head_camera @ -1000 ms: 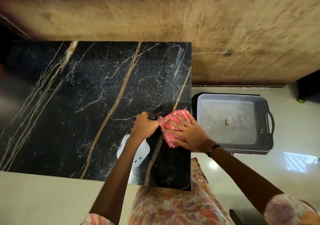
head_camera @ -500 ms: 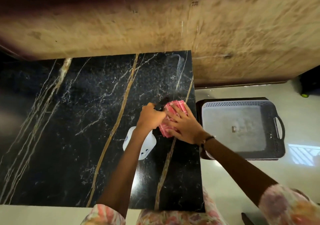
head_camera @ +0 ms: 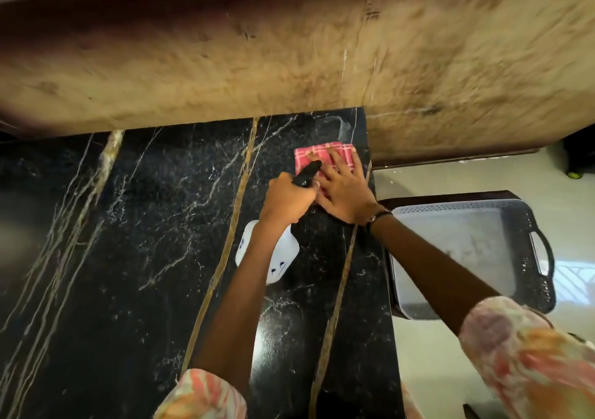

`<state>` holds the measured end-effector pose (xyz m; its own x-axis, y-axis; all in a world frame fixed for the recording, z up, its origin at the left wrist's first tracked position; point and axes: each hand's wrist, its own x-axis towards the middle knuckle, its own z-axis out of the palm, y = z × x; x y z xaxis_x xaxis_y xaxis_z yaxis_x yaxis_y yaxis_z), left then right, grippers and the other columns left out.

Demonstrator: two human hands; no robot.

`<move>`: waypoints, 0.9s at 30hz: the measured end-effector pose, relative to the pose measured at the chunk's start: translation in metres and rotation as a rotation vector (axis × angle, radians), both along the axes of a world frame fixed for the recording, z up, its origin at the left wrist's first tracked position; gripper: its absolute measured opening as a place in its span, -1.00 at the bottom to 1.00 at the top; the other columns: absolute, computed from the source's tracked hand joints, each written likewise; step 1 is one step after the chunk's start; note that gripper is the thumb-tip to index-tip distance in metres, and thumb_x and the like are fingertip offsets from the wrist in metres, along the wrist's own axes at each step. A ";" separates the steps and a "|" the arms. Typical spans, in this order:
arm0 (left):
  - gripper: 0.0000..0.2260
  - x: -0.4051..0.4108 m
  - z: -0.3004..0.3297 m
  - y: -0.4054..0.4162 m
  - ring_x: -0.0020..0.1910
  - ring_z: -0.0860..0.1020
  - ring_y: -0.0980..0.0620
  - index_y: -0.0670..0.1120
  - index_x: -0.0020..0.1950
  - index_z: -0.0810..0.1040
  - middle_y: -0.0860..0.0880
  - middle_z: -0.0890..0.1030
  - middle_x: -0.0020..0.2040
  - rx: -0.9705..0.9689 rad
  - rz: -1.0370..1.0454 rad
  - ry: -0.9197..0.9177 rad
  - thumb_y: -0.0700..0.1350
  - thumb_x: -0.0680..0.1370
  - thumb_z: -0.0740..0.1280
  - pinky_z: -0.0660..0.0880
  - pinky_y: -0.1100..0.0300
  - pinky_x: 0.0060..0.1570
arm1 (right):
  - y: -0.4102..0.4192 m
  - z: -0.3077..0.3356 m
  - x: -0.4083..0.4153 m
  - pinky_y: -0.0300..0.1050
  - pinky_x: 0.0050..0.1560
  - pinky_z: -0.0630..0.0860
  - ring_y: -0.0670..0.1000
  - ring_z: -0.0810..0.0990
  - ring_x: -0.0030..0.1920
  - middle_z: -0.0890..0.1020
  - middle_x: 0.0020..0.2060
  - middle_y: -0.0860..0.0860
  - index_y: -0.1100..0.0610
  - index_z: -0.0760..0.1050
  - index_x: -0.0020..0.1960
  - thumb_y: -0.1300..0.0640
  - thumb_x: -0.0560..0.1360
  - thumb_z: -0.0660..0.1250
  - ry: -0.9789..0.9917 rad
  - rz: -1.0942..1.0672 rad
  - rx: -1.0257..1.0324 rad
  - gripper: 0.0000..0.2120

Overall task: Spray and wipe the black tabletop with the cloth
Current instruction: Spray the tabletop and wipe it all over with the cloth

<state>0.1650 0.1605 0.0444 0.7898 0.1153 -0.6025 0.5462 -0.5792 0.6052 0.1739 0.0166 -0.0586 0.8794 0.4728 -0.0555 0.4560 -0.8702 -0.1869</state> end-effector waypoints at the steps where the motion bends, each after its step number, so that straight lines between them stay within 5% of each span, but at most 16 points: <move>1: -0.76 0.002 0.000 0.002 -0.49 0.47 0.01 -0.21 -0.14 0.54 -0.12 0.54 -0.34 0.003 0.002 0.002 -0.02 0.47 0.35 0.37 0.30 -0.63 | -0.005 -0.001 -0.008 0.45 0.39 0.04 0.25 0.25 0.45 0.42 0.39 0.08 0.00 0.43 0.32 -0.15 0.57 -0.01 -0.018 0.081 -0.004 -0.54; 4: -0.68 0.011 -0.003 0.007 -0.51 0.46 0.04 -0.26 -0.08 0.56 -0.14 0.60 -0.27 -0.022 0.013 0.010 0.02 0.47 0.35 0.33 0.35 -0.66 | -0.045 -0.007 -0.016 0.32 0.45 -0.08 0.19 0.18 0.49 0.30 0.46 0.01 -0.11 0.28 0.44 -0.22 0.59 -0.03 -0.039 0.196 -0.011 -0.53; 9: -0.72 0.019 -0.006 0.014 -0.53 0.43 0.04 -0.23 -0.05 0.61 -0.21 0.67 -0.13 -0.030 0.052 0.013 0.00 0.49 0.34 0.30 0.35 -0.67 | -0.076 -0.010 0.040 0.43 0.40 -0.02 0.22 0.13 0.50 0.25 0.49 0.03 -0.13 0.20 0.48 -0.21 0.57 -0.01 -0.001 -0.044 -0.014 -0.50; 15: -0.68 0.015 -0.009 0.034 -0.50 0.43 0.00 -0.21 0.01 0.59 -0.22 0.67 -0.09 -0.068 0.104 0.028 0.03 0.46 0.36 0.35 0.25 -0.54 | -0.012 -0.002 0.103 0.41 0.36 -0.24 0.22 -0.05 0.53 0.04 0.55 -0.06 -0.20 0.04 0.52 -0.30 0.48 -0.29 0.092 -0.221 -0.062 -0.36; 19: -0.69 0.013 -0.007 0.045 -0.51 0.44 -0.07 -0.18 -0.11 0.61 -0.26 0.67 -0.15 -0.068 0.112 0.015 0.07 0.40 0.36 0.42 0.14 -0.40 | 0.047 0.001 0.093 0.38 0.34 -0.34 0.20 -0.14 0.53 -0.01 0.55 -0.05 -0.19 -0.02 0.53 -0.23 0.58 -0.17 0.085 -0.110 -0.088 -0.48; 21: -0.73 0.012 -0.004 0.047 -0.51 0.43 -0.07 -0.22 -0.15 0.61 -0.32 0.66 -0.15 -0.068 0.104 -0.002 0.00 0.45 0.37 0.41 0.13 -0.41 | 0.063 0.001 0.076 0.41 0.39 -0.28 0.19 -0.12 0.53 0.00 0.55 -0.06 -0.19 0.00 0.52 -0.17 0.60 -0.05 0.069 -0.031 -0.085 -0.50; 25: -0.80 0.011 -0.003 0.051 -0.56 0.40 -0.01 -0.17 -0.28 0.56 -0.33 0.65 -0.16 -0.068 0.102 -0.030 -0.08 0.49 0.35 0.36 0.22 -0.54 | 0.045 -0.004 0.032 0.36 0.44 -0.14 0.18 0.05 0.52 0.18 0.52 -0.05 -0.12 0.35 0.40 -0.18 0.56 -0.11 0.023 0.093 -0.023 -0.50; 27: -0.80 0.008 -0.002 0.053 -0.61 0.38 0.05 -0.13 -0.31 0.53 -0.29 0.63 -0.22 -0.077 0.110 -0.020 -0.09 0.49 0.36 0.33 0.27 -0.60 | 0.018 -0.009 0.013 0.34 0.45 -0.09 0.17 0.10 0.51 0.22 0.50 -0.04 -0.12 0.28 0.44 -0.20 0.58 -0.04 -0.023 0.094 -0.013 -0.53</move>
